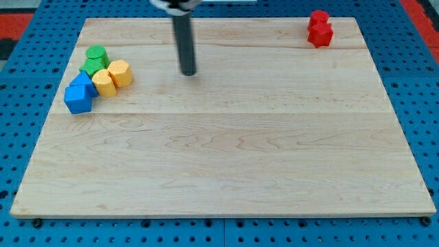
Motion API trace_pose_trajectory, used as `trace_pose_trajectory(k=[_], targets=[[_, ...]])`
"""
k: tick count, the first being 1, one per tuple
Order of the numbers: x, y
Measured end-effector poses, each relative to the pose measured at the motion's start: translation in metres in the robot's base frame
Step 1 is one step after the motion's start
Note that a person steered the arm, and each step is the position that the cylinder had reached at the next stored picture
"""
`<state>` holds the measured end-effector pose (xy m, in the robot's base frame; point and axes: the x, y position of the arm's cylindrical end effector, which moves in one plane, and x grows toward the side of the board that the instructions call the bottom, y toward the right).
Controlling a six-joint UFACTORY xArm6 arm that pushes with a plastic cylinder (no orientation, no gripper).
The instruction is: Separate the red circle from the red star
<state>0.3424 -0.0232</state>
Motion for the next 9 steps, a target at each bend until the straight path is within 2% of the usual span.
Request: trace_pose_trajectory(k=[2, 3, 4, 6, 7, 8, 9], targets=[[-0.007, 0.217], [-0.042, 0.315], [-0.099, 0.366], [-0.149, 0.358], [-0.15, 0.35], [-0.15, 0.289], [-0.15, 0.26]])
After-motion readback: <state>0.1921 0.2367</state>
